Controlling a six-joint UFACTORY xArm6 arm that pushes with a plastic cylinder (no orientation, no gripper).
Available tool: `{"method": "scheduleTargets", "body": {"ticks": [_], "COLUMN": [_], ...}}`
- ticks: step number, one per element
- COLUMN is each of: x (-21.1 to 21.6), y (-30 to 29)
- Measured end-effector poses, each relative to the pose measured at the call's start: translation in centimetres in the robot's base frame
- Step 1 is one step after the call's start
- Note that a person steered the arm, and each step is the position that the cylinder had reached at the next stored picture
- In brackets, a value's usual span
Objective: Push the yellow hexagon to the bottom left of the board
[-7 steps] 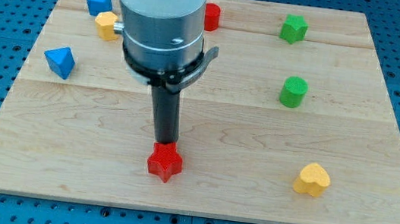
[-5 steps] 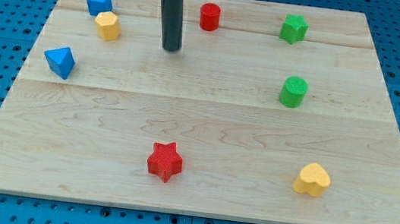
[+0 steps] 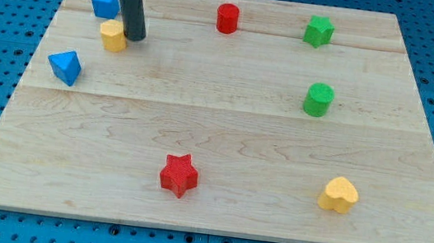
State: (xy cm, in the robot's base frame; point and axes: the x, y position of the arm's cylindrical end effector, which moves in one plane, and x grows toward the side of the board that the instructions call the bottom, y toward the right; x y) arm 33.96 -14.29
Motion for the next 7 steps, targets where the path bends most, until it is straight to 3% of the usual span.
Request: {"method": "scheduleTargets", "body": {"ticks": [1,2,3,4,6,7], "x": [-3.8,-5.5,-3.5,1.7,2.2,6.4], "y": [2.4,-2.8,-5.8,-2.2,0.6,0.6]}}
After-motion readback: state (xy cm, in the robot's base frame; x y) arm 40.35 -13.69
